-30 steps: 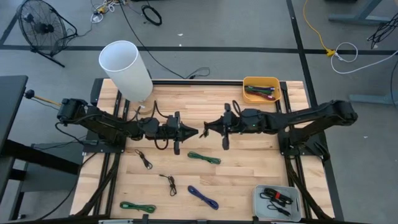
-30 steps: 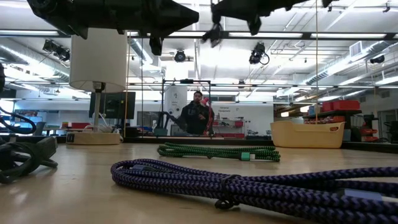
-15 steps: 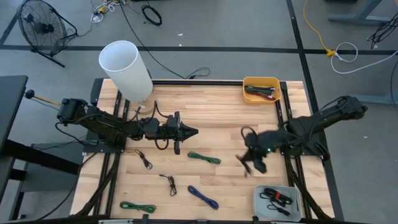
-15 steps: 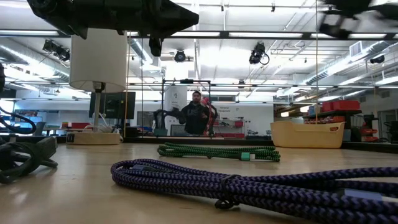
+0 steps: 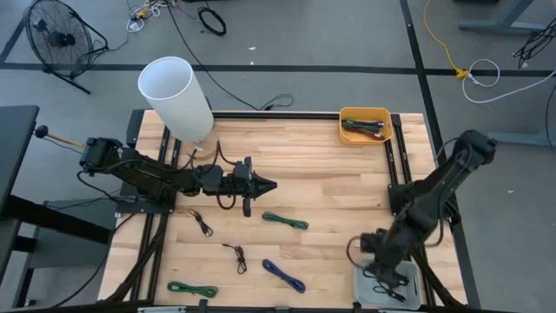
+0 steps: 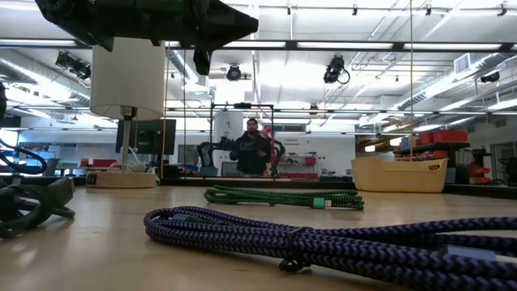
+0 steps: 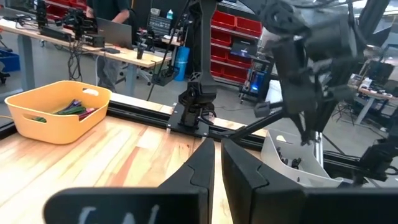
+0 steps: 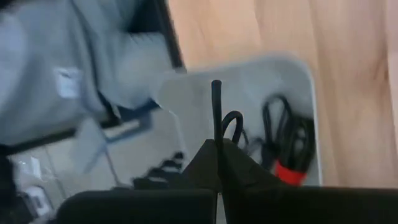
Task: Pick & Place USB Port
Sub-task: Put the black USB cable into the gray bin, then put the black and green USB cable into the yellow bin
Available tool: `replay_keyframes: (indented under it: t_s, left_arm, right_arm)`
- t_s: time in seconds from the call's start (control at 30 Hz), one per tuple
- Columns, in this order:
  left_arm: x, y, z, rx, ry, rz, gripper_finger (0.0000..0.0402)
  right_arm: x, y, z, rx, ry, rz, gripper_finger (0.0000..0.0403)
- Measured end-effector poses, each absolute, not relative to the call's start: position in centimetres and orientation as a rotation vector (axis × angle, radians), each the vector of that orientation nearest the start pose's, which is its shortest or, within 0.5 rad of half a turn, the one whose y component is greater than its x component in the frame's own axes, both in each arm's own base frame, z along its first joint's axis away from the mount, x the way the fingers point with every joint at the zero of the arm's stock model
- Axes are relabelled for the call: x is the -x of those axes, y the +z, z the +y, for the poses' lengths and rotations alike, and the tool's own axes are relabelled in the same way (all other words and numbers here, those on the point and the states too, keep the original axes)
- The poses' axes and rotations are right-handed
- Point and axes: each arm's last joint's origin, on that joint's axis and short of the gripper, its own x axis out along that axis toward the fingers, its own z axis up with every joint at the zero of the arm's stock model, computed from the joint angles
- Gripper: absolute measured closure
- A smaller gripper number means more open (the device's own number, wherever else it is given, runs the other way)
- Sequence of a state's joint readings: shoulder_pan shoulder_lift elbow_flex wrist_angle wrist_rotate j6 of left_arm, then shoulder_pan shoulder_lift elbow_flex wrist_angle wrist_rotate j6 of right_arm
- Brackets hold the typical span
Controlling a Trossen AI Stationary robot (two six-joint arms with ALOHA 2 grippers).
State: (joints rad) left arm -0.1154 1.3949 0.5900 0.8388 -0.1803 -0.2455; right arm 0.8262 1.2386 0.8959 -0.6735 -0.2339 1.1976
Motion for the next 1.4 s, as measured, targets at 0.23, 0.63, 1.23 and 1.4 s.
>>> replay_keyframes:
  t_s: [0.23,0.63,1.23,1.4]
  left_arm:
    - [-28.2,23.2,-2.7,0.261,0.058,-0.040,0.0369]
    - [-28.2,23.1,-2.7,0.262,0.059,-0.035,0.0369]
    - [-28.2,23.1,-2.7,0.262,0.059,-0.035,0.0369]
    - [-28.2,22.8,-3.2,0.280,0.038,0.005,0.0369]
  right_arm:
    - [-14.8,22.3,19.2,-0.634,0.105,1.554,0.0403]
    - [-14.6,22.0,18.9,-0.655,0.000,1.574,0.0336]
    - [-16.1,22.5,18.9,-0.615,0.183,1.465,0.0280]
    - [-17.6,22.8,18.4,-0.602,0.245,1.371,0.0289]
